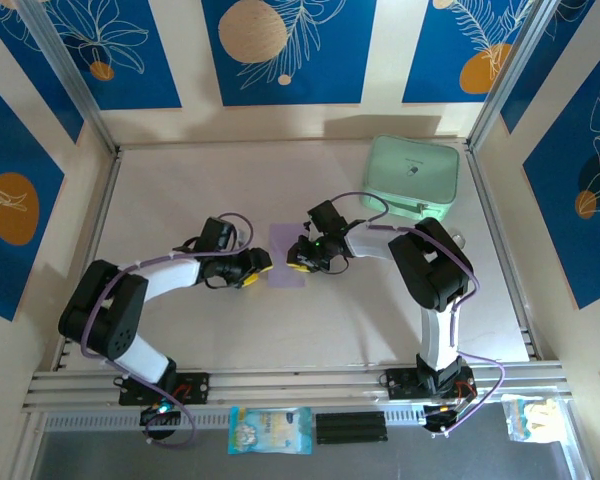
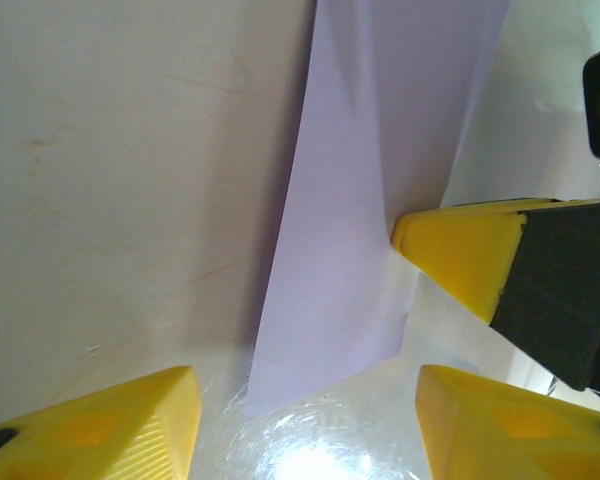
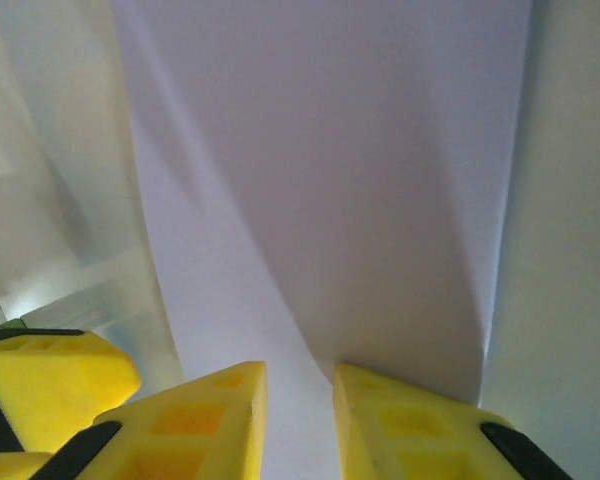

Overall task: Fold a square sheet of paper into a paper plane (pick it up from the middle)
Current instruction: Third fold the triangle at the center of the table.

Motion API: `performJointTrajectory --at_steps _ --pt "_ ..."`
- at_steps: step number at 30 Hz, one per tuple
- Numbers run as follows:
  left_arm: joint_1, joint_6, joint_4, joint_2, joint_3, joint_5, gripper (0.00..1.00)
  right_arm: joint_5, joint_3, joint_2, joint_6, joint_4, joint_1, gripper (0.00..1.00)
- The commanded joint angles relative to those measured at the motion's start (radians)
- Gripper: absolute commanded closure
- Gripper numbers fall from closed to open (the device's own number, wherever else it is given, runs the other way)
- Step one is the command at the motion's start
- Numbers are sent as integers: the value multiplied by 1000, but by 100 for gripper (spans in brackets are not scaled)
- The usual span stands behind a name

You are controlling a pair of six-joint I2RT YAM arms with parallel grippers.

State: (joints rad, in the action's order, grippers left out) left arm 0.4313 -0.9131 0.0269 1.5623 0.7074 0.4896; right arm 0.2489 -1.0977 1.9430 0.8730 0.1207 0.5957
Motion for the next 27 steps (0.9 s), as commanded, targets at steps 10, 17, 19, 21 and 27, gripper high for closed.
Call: performJointTrajectory --at_steps 10,17,19,21,27 --pt "26 17 9 67 32 25 56 -1 59 45 7 8 -20 75" --pt "27 49 17 104 70 40 59 0 58 47 0 14 -23 76" --pt "27 53 17 110 79 47 60 1 58 47 -1 16 -24 76" --pt "27 56 16 120 87 54 60 2 59 47 -2 16 -25 76" --pt "27 70 36 136 105 37 58 0 60 46 -4 20 -28 76"
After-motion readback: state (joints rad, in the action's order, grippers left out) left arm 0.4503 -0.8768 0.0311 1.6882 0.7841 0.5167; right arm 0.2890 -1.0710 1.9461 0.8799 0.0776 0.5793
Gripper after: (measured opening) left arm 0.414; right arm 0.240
